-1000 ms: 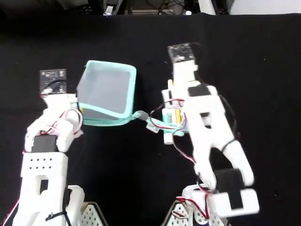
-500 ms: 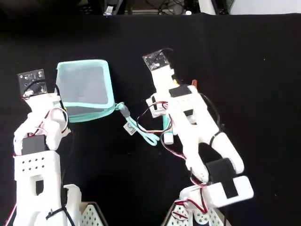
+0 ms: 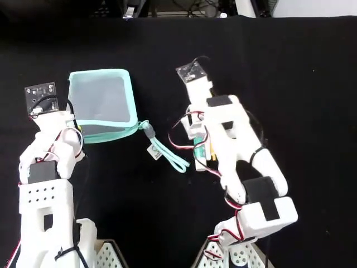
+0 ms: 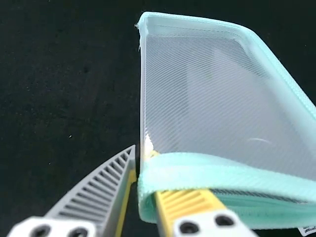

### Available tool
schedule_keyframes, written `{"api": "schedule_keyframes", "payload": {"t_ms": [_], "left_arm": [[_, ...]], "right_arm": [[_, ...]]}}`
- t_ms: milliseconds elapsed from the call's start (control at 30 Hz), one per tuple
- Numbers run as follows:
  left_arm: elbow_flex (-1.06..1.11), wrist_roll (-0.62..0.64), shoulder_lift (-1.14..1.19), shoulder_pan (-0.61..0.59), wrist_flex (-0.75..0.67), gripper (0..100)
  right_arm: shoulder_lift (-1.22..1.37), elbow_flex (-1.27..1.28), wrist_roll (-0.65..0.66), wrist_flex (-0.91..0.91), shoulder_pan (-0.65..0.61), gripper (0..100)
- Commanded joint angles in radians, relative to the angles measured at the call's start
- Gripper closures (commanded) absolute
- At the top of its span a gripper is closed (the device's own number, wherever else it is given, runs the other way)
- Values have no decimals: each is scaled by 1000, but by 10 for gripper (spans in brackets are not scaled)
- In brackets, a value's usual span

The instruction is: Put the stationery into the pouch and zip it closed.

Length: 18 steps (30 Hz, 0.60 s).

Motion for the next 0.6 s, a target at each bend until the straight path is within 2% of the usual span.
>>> {"api": "schedule_keyframes", "payload": {"t_ms": [0, 233, 567], "left_arm": [[-10, 8, -6, 16, -20, 970], [-8, 6, -5, 16, -20, 970], [-7, 6, -5, 15, -21, 970]], "right_arm": [[-5, -51, 11, 38, 6, 791], [-5, -50, 77, 98, -55, 848], [87, -87, 81, 115, -84, 845]]}}
